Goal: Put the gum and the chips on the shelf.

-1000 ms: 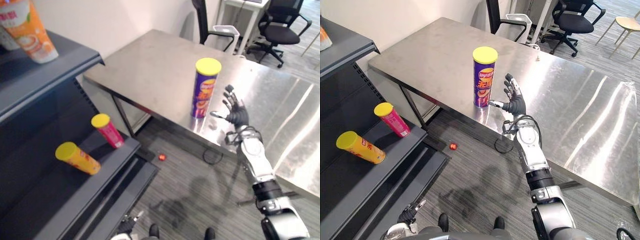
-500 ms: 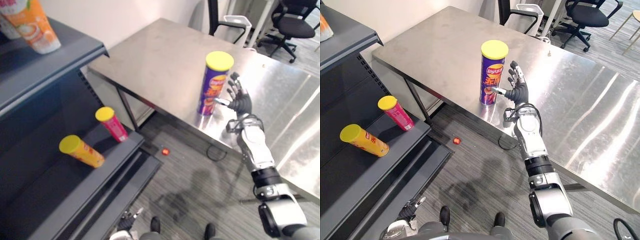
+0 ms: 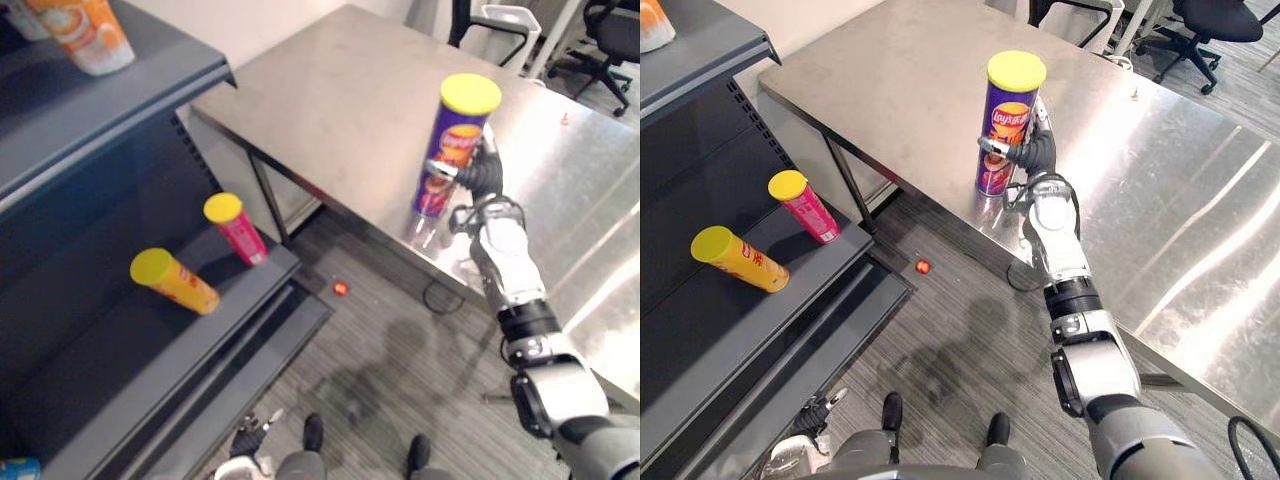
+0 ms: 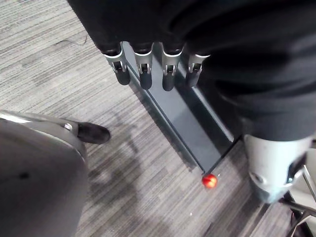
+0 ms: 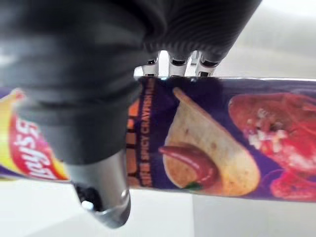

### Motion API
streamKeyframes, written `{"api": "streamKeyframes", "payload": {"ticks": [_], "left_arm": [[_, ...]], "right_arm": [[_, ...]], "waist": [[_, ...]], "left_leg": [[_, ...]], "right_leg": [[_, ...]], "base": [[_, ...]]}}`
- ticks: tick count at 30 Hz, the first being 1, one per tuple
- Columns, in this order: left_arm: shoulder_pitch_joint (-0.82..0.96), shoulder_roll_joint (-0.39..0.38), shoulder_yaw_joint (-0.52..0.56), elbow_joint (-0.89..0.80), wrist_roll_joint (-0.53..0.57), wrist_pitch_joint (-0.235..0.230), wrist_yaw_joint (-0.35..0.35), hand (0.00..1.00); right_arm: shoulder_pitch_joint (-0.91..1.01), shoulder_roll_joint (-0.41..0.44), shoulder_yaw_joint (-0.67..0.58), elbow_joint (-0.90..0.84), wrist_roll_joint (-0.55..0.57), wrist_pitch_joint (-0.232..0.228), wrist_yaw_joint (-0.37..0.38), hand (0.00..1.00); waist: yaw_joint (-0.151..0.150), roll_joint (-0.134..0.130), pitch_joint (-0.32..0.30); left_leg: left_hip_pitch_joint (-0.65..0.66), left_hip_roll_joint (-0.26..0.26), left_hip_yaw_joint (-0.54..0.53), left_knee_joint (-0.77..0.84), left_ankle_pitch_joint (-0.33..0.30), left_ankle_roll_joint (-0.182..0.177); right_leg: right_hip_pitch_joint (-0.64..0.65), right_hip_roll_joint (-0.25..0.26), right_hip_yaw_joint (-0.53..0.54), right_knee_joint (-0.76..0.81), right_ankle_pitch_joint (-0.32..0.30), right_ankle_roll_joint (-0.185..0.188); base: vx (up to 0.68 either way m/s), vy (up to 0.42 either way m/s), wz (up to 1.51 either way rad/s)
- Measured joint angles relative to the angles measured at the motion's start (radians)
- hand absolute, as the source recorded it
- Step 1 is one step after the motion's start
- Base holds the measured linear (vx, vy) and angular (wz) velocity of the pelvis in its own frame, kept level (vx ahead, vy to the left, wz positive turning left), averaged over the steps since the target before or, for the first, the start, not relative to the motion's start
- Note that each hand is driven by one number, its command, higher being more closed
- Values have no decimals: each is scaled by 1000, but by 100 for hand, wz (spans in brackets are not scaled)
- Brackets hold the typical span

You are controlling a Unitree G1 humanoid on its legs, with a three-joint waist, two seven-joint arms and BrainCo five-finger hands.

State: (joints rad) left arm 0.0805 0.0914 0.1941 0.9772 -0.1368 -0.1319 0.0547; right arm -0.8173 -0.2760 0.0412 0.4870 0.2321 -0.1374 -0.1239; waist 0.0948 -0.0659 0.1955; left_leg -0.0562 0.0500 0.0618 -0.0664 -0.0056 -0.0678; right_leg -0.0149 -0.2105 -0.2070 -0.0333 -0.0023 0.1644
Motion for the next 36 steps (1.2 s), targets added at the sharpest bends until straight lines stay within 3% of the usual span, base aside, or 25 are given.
{"api": "streamKeyframes", "payload": {"ticks": [10,18,25,27,36], "left_arm": [[0,1,0,5,-9,5,12,0],[6,5,-3,5,4,10,13,0],[13,21,-22,11,44,11,10,0],[30,28,-22,14,53,12,10,0],[70,32,-5,51,75,13,9,0]], "right_arm": [[-64,-2,-9,4,-36,7,0,100],[9,20,-5,-26,-34,5,4,100],[173,-1,-17,-298,-32,5,42,100],[254,-2,-54,-434,-26,-1,46,100],[489,-2,-199,-674,28,-46,59,100]], "waist": [[31,0,0],[22,-1,0],[11,-2,-1],[-12,-1,-4],[-49,-14,-81]], "left_leg": [[-11,2,-18,7,0,0],[14,0,-6,7,0,0],[34,9,12,4,0,0],[41,7,9,4,0,0],[57,2,28,5,0,0]], "right_leg": [[2,0,-7,0,0,0],[21,-3,0,2,1,1],[24,-1,21,5,1,1],[25,0,20,24,0,2],[20,-4,40,37,-1,2]], "base": [[6,-3,5],[-8,-5,-4],[-41,-22,-9],[-32,-10,2],[-18,-7,-7]]}}
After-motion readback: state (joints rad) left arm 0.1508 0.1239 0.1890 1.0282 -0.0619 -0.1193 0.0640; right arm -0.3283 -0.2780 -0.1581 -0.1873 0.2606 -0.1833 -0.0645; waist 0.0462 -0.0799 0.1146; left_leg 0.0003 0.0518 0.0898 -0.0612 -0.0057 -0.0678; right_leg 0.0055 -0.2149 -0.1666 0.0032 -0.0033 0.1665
